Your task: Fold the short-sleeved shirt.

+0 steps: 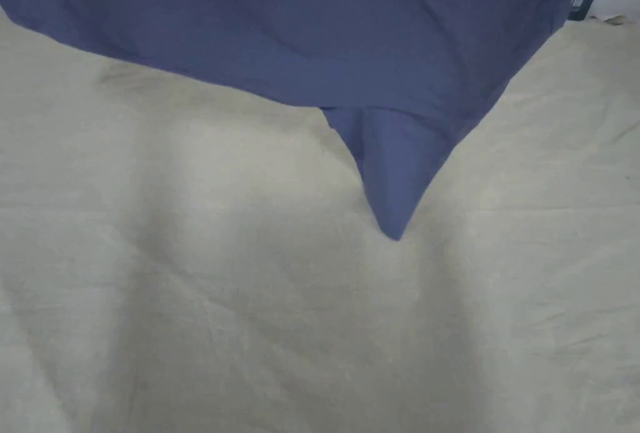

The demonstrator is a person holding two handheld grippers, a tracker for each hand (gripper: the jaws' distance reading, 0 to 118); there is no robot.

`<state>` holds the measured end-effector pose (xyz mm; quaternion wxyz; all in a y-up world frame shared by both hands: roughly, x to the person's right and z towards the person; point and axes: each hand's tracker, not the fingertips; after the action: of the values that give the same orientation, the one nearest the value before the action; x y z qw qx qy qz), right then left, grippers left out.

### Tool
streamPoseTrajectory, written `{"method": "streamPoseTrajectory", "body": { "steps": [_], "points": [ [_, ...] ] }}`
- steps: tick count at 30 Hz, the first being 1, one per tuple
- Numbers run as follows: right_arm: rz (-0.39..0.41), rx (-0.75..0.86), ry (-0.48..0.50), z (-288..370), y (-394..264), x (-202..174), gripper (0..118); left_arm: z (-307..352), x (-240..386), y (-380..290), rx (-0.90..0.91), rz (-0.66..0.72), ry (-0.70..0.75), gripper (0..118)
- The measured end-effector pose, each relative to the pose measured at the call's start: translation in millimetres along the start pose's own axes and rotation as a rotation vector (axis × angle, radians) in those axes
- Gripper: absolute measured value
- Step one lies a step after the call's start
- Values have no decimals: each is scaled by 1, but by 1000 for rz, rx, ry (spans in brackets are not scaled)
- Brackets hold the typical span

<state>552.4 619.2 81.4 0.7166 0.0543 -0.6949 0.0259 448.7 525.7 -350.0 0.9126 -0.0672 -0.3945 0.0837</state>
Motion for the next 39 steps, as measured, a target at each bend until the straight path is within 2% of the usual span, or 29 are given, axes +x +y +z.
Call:
{"method": "streamPoseTrajectory", "body": {
  "steps": [2,7,10,13,16,18,22,25,29,33,39],
  "points": [
    [7,-18,10,-12,-14,-3,0,-7,-3,-15,-10,-5,7,0],
    [-8,-187,40,-38,-86,-8,0,-30,-22,-81,-126,-91,36,0],
    [15,-297,54,-49,-145,-10,0,-40,-39,-133,-195,-131,49,0],
    [-22,-406,55,-49,-208,-10,0,-50,-56,-186,-280,-197,64,0],
    [-36,-517,57,-45,-267,-10,0,-49,-75,-236,-348,-198,72,0],
    [-27,-577,63,-36,-305,-13,0,-45,-85,-266,-395,-220,78,0],
    [-74,-695,78,-22,-372,-11,0,-28,-98,-319,-469,-268,66,0],
    [-34,-767,101,-2,-412,-12,0,-14,-109,-351,-548,-258,61,0],
    [-63,-851,96,22,-456,-2,0,22,-125,-383,-612,-270,61,0],
    [-12,-892,120,61,-482,9,0,52,-145,-408,-662,-291,52,0],
    [14,-933,159,131,-491,37,0,100,-185,-423,-710,-256,45,0]
  ]
}}
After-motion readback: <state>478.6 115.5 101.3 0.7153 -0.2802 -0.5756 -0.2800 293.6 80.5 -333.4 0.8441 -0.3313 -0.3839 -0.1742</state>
